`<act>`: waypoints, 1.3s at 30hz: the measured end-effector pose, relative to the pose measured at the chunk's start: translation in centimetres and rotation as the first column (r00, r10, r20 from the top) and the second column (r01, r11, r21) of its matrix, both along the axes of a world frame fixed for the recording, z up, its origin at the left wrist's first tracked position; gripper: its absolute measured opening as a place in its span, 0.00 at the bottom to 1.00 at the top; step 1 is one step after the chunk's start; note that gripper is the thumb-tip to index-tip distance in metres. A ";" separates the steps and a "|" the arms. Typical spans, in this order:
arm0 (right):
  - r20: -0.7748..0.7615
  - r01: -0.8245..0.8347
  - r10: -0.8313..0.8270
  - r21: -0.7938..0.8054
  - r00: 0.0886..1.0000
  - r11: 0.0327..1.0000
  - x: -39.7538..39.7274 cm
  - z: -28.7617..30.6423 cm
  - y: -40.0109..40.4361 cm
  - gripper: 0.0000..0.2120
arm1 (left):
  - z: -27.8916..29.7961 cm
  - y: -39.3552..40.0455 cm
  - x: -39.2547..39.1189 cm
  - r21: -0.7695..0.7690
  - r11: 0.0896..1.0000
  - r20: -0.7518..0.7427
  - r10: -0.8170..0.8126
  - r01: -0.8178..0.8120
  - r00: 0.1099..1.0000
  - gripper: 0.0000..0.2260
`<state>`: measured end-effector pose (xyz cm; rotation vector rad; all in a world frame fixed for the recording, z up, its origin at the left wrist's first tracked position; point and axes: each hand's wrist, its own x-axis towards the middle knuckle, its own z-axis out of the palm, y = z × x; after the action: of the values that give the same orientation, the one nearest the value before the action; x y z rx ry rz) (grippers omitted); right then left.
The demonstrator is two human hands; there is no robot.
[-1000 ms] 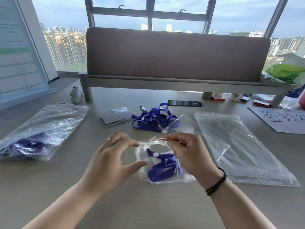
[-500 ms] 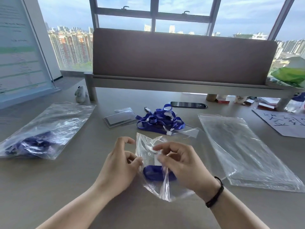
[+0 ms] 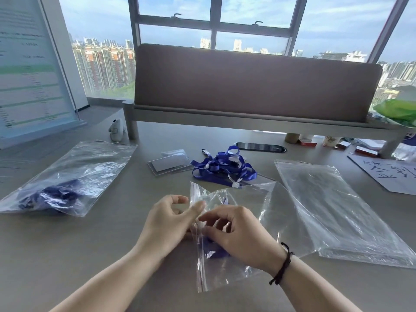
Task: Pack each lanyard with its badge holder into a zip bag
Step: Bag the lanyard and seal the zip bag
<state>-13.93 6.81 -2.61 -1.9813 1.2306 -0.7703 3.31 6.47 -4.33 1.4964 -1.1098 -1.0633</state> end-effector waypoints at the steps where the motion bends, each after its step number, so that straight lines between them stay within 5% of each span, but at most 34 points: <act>1: -0.036 -0.004 0.002 -0.051 0.999 0.999 0.2 0.0 -0.1 0.05 | -0.1 0.0 0.2 0.002 1.000 0.076 -0.003 0.002 0.997 0.17; 4: -0.136 0.052 -0.077 -0.178 0.988 0.983 0.4 0.0 -1.0 0.05 | -0.4 -0.2 0.4 -0.010 0.996 0.066 -0.085 0.086 0.994 0.12; 7: -0.191 0.110 -0.167 -0.278 0.967 0.954 0.4 0.9 -2.5 0.18 | -0.1 0.0 0.6 -0.094 0.982 0.055 -0.162 0.167 0.985 0.09; 11: -0.330 -0.027 -0.032 -0.174 0.944 0.984 0.4 3.6 -3.9 0.35 | 0.8 0.4 1.0 -0.125 0.949 0.116 -0.276 0.289 0.954 0.12; 15: -0.096 -0.099 0.097 -0.016 0.991 0.995 0.1 4.6 -5.3 0.11 | 2.2 0.6 1.5 -0.102 0.946 0.038 -0.306 0.308 0.951 0.10; 18: -0.007 -0.070 0.070 -0.057 0.998 0.996 -0.3 5.1 -5.7 0.11 | 3.2 0.5 2.3 -0.050 0.930 0.061 -0.360 0.363 0.931 0.04; 24: 0.157 0.050 -0.026 -0.151 0.987 0.987 -0.7 6.9 -5.3 0.12 | 5.7 -0.2 4.2 -0.003 0.909 0.062 -0.416 0.417 0.907 0.07; 29: 0.303 0.184 -0.156 -0.066 0.940 0.981 -0.4 6.3 -5.8 0.12 | 8.1 -1.8 4.6 -0.026 0.928 0.308 -0.346 0.371 0.886 0.07; 33: 0.495 0.314 -0.307 0.071 0.813 0.947 -1.3 6.1 -5.7 0.10 | 9.9 -2.3 5.8 -0.081 0.931 0.480 -0.277 0.357 0.832 0.11; 36: 0.540 0.362 -0.313 0.016 0.781 0.932 -2.5 6.3 -5.0 0.10 | 10.2 -1.9 7.2 -0.126 0.911 0.371 -0.325 0.394 0.870 0.13; 39: 0.598 0.286 -0.196 -0.058 0.777 0.957 -2.8 7.8 -3.5 0.11 | 10.1 -1.6 7.6 -0.268 0.900 -0.075 -0.376 0.344 0.924 0.19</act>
<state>-16.69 3.29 5.20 -1.5072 1.0676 -1.5134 10.95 4.87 5.73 1.0310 -1.4098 -1.1978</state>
